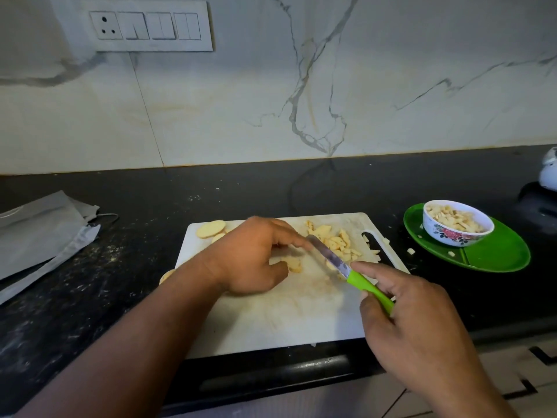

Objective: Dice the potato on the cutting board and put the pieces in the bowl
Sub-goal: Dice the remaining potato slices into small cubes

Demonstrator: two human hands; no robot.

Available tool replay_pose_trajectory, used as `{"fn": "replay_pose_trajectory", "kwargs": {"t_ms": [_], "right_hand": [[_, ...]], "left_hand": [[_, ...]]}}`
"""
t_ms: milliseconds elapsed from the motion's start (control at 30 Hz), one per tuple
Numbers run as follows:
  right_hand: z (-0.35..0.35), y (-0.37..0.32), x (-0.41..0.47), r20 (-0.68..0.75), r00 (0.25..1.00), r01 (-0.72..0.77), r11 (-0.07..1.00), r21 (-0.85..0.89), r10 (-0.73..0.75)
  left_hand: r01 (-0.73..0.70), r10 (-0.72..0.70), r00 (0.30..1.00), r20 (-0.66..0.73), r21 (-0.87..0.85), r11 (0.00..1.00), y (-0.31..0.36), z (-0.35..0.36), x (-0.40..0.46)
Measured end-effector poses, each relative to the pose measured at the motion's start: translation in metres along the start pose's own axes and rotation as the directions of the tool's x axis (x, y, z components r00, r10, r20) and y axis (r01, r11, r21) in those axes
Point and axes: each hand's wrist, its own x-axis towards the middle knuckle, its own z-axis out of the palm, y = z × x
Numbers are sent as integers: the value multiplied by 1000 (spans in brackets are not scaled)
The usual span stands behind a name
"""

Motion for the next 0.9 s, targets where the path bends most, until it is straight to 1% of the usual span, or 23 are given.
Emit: {"fn": "replay_pose_trajectory", "kwargs": {"t_ms": [67,100,167,267,367,467,600,700,833,900], "right_hand": [[-1,-5,-3,13,1000,28,993,-115,-27],[-1,-9,-6,29,999,46,984,-174,-42],[2,-19,-11,49,996,78,969,-233,-69],[9,-29,-16,98,993,94,961,-262,-70],[21,-33,-19,132,989,97,965,-246,-65],[26,-33,-19,111,990,108,962,-252,-83],[19,-32,-16,75,992,118,955,-274,-101],[19,-38,-16,77,990,133,950,-283,-115],[23,-45,-12,100,988,144,938,-317,-118],[25,-46,-10,114,987,147,934,-325,-115]], "left_hand": [[41,-41,997,-63,4,999,-1,-6,-3],[84,-82,994,-69,29,996,-2,-9,-4],[152,-149,988,-37,84,985,-5,-12,-5],[214,-217,976,16,109,971,-5,-8,-3],[206,-208,978,19,76,976,0,-2,0],[189,-188,982,-5,38,981,6,3,2],[242,-243,969,-39,-18,970,6,5,3],[253,-254,967,-33,-29,967,6,6,4],[284,-284,958,20,10,959,8,5,4],[289,-290,957,0,34,957,10,7,5]]}}
